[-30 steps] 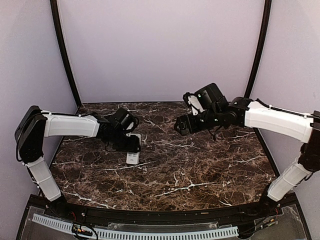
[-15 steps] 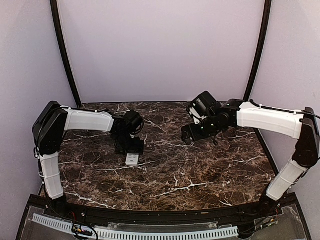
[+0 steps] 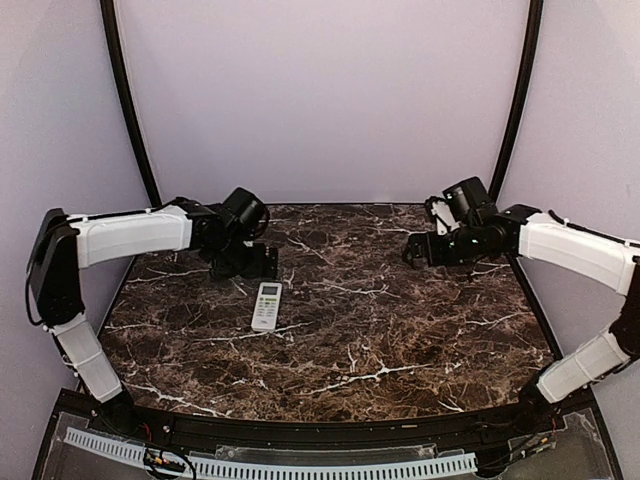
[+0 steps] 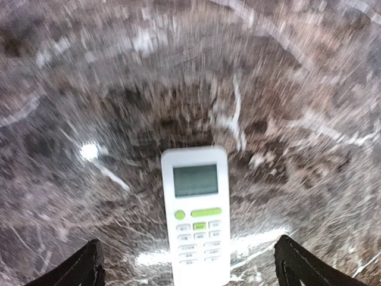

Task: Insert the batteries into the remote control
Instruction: Reset both arms

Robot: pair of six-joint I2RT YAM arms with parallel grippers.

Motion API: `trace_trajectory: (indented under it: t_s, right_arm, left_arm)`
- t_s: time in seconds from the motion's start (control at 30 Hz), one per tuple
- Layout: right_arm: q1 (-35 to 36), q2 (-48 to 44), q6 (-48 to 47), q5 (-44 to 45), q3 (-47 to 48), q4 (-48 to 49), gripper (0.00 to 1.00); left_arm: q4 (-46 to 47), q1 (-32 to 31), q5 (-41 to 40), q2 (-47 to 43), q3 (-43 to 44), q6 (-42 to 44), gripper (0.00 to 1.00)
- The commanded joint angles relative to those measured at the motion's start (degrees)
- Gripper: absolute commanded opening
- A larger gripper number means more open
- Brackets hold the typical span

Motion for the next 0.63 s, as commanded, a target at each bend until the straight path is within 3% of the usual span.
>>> trace_trajectory:
  t_s: [0.0,0.23,0.4,0.6]
  right_arm:
    - [-13.8,-12.2,-1.2,-10.9,-9.9,11.9,0.99]
    - [-37.3,-27.9,2.9,-25.3,-27.1,26.9,0.99]
    - [-38.9,-32.9,5.2,-22.4,-33.3,29.0,0.99]
    - [-39.0,-36.6,7.5,-20.1,-38.3,33.3,0.98]
  left_arm:
    - [6.9,7.4,-10.7,-16.2,-4.6,5.1,0.99]
    - [16.3,28.4,-8.6,-28.6,-18.2,3.6,0.99]
    - [17.9,37.5,-10.9,-27.5,-24.1,-0.6,0.99]
    - [20.3,37.8,-9.8,-24.7,-24.3,0.6,0.99]
